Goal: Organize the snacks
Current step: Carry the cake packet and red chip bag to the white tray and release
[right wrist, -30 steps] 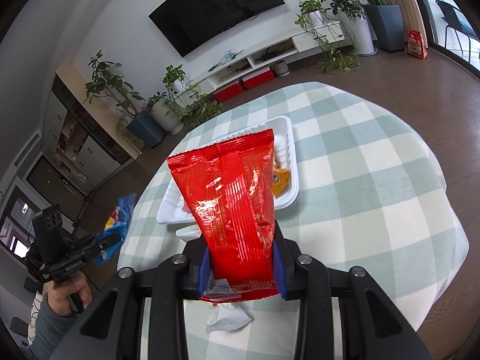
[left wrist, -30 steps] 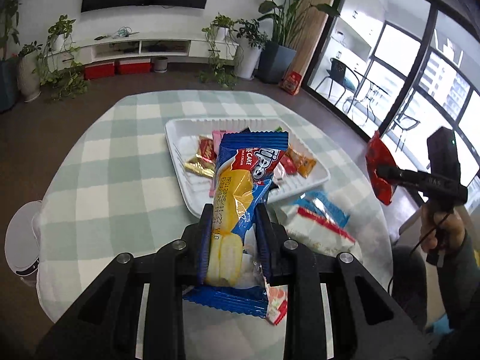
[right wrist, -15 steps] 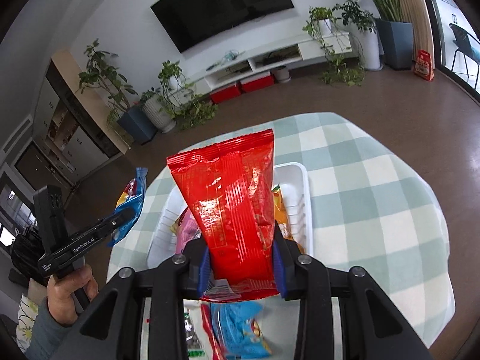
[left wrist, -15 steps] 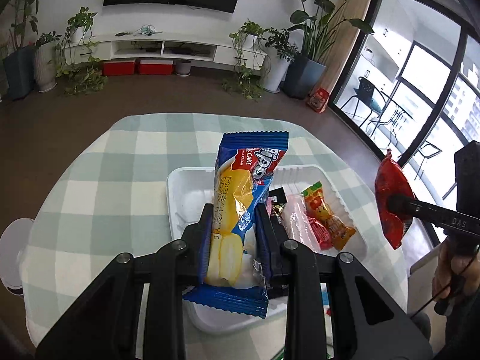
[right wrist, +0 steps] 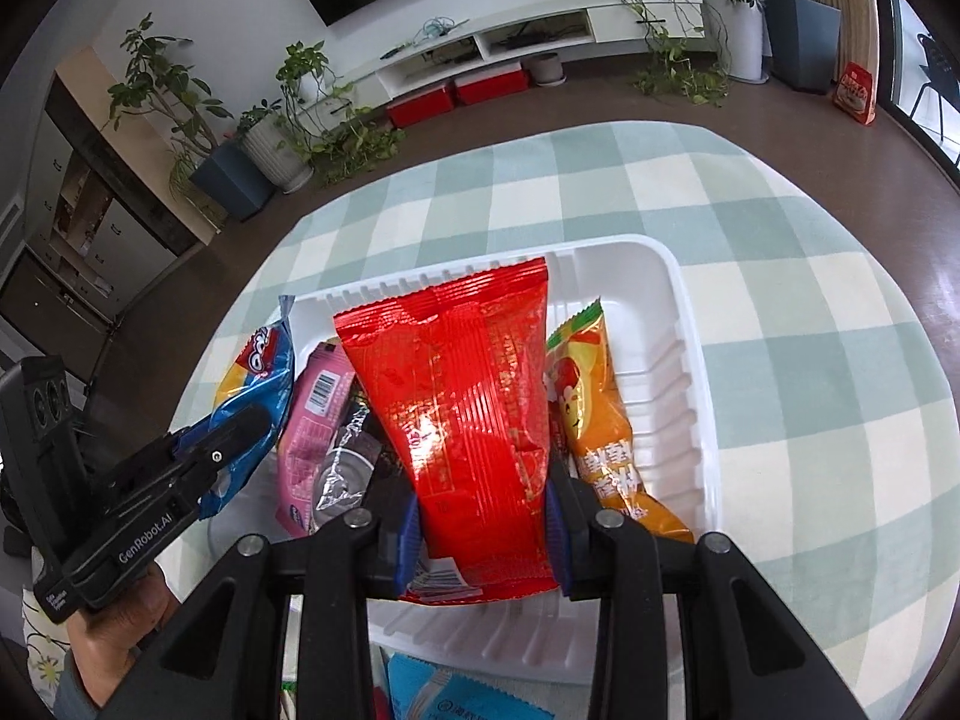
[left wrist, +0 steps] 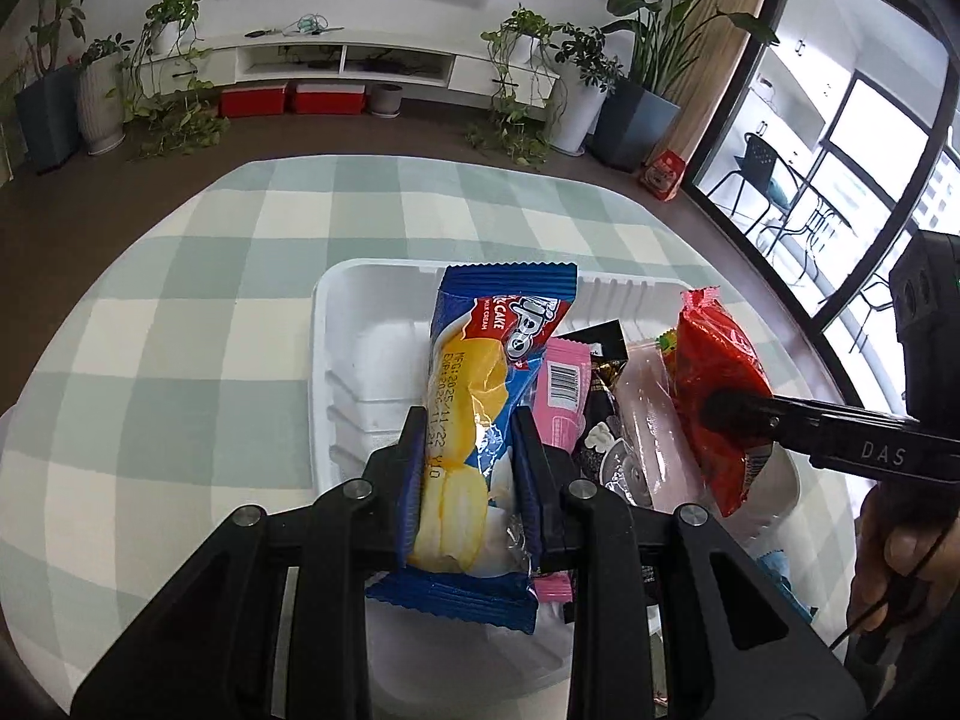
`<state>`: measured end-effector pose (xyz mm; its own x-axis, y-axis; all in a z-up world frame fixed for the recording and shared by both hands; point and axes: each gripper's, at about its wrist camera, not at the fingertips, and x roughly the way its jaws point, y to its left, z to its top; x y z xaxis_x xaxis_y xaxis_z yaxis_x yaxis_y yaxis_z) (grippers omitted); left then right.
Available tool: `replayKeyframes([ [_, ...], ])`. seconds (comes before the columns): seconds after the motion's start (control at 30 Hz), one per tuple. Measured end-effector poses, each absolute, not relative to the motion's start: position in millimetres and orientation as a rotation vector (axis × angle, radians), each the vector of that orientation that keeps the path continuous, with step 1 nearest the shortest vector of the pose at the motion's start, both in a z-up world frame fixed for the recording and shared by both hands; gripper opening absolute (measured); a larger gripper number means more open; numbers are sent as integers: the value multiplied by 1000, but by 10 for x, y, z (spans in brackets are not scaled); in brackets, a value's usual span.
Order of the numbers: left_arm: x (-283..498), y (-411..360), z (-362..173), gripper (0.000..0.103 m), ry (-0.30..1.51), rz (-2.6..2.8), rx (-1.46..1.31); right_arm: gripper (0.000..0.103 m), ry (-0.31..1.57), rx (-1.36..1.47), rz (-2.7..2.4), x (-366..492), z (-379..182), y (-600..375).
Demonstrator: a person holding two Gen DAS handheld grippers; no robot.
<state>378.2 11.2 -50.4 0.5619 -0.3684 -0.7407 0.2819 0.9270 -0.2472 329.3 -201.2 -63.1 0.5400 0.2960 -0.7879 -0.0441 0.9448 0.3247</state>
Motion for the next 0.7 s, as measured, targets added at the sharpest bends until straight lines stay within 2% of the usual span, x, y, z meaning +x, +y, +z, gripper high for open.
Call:
replayKeyframes([
  [0.7,3798,161,-681,31,908,-372,-126,40,1009,225,151,3469,-857,-1857],
])
